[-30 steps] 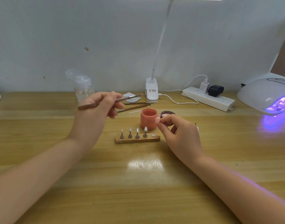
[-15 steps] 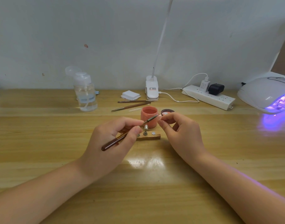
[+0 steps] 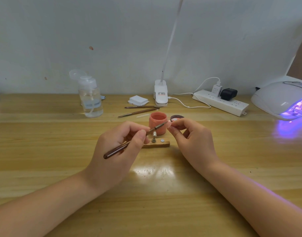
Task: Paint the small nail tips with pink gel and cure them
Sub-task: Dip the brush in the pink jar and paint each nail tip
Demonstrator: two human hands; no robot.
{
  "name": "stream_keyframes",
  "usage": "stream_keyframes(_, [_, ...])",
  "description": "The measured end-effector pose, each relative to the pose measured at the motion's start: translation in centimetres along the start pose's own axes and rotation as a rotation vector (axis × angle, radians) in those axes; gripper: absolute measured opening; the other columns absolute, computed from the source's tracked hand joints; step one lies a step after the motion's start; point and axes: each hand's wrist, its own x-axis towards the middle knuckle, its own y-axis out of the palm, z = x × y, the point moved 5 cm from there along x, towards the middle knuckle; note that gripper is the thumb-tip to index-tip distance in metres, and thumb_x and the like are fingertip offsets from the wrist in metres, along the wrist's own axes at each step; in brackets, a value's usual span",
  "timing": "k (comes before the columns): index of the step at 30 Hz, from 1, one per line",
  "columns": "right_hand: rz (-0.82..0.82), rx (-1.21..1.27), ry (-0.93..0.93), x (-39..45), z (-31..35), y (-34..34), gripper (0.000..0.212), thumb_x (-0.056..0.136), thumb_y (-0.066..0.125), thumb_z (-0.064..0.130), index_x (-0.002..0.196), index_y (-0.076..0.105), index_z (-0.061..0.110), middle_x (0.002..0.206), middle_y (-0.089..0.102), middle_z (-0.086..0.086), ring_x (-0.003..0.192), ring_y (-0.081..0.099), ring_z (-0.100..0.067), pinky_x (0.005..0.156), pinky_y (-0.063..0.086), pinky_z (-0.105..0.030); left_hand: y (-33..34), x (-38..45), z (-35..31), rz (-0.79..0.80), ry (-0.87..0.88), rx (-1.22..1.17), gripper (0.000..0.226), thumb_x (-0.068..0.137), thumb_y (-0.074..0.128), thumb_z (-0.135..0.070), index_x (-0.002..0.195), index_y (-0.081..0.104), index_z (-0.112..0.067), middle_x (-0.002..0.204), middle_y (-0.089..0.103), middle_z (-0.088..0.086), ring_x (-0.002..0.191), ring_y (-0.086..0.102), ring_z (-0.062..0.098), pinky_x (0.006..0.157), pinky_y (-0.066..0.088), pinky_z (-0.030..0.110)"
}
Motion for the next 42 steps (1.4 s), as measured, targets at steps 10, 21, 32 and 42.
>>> stream_keyframes(10, [-0.028, 0.007, -0.037, -0.06, 0.11, -0.06, 0.006, 0.085, 0.072, 0.019, 0.09, 0.073, 0.022, 0.078, 0.068, 0.012, 0.053, 0.049, -0.006, 0.057, 0.039, -0.021, 0.14, 0.1, 0.16, 0.035, -0.007, 0.007, 0.021, 0.091, 0.052, -0.034, 0.099, 0.069, -0.024, 0.086, 0.072, -0.01, 0.08, 0.069, 0.013, 0.07, 0.056, 0.033])
stream_keyframes(21, [-0.024, 0.011, -0.005, -0.04, 0.1, -0.15, 0.004, 0.086, 0.07, 0.022, 0.089, 0.072, 0.023, 0.082, 0.07, 0.01, 0.051, 0.046, -0.009, 0.061, 0.047, -0.033, -0.23, 0.07, 0.13, -0.004, -0.024, -0.04, 0.021, 0.09, 0.052, -0.036, 0.095, 0.07, -0.025, 0.083, 0.072, -0.002, 0.072, 0.067, 0.017, 0.065, 0.054, 0.042])
stream_keyframes(32, [-0.019, -0.065, -0.047, -0.11, 0.51, -0.14, 0.006, 0.086, 0.07, 0.02, 0.091, 0.073, 0.021, 0.083, 0.068, 0.013, 0.052, 0.047, -0.006, 0.058, 0.038, -0.019, 0.13, 0.0, 0.09, 0.026, -0.05, -0.001, 0.021, 0.087, 0.052, -0.037, 0.091, 0.07, -0.025, 0.081, 0.073, -0.006, 0.07, 0.067, 0.02, 0.063, 0.052, 0.042])
stream_keyframes(42, [0.012, 0.017, -0.021, -0.09, 0.37, 0.0, 0.007, 0.087, 0.069, 0.019, 0.093, 0.072, 0.02, 0.085, 0.07, 0.01, 0.052, 0.047, -0.007, 0.061, 0.047, -0.031, 0.09, 0.05, 0.21, -0.004, -0.094, -0.09, 0.021, 0.088, 0.055, -0.039, 0.098, 0.07, -0.028, 0.087, 0.074, -0.004, 0.074, 0.067, 0.019, 0.069, 0.055, 0.041])
